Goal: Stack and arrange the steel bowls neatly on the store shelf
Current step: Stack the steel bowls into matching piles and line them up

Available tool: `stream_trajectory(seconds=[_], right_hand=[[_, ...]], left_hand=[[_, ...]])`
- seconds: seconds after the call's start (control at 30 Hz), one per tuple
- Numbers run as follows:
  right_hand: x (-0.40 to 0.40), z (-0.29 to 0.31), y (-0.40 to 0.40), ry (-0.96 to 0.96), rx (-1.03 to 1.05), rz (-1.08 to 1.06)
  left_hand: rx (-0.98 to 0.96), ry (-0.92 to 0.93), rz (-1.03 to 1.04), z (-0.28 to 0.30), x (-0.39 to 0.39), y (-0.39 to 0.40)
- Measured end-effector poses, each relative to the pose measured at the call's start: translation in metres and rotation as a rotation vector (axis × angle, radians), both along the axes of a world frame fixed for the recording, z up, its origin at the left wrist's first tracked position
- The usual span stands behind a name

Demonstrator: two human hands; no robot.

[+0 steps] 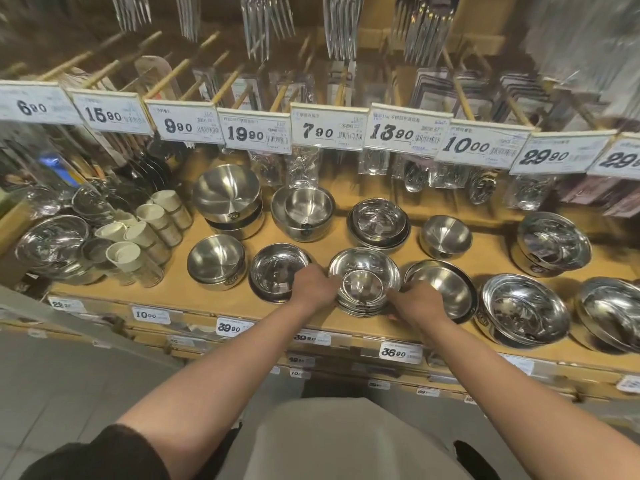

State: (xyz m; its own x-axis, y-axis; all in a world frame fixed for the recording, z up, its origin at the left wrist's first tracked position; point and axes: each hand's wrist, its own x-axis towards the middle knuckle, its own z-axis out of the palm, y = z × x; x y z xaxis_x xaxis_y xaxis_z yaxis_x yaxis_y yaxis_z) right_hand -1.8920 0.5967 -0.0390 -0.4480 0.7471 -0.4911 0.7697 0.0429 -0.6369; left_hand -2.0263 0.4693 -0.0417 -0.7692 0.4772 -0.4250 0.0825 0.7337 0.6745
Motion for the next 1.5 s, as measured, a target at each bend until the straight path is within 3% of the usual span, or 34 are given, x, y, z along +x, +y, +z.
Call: stream_trajectory(seconds=[0.17,0.4,0.83,1.03,1.5], right_hand=[[-0.006,-0.002,0.009,-0.079,0.171,0.143],[-0.014,-0.003,0.014,-0.159,0.219,0.16],[-0.017,0.0,0.021,-0.108,0.314,0.291],[-0.02,-0.001,0.025,-0.084,0.312,0.31],[-0.028,-0.003,0.021,-0.177,0.293,0.292]], left_hand=[[-0.048,0.03,-0.017,-0.001,0.0,0.003],[-0.069,0.043,0.027,0.002,-0.001,0.01],[-0.139,0.005,0.022,-0.003,0.005,0.01],[-0.187,0.025,-0.004,-0.002,0.007,0.011],[-0.069,-0.044,0.077,-0.006,-0.003,0.011]])
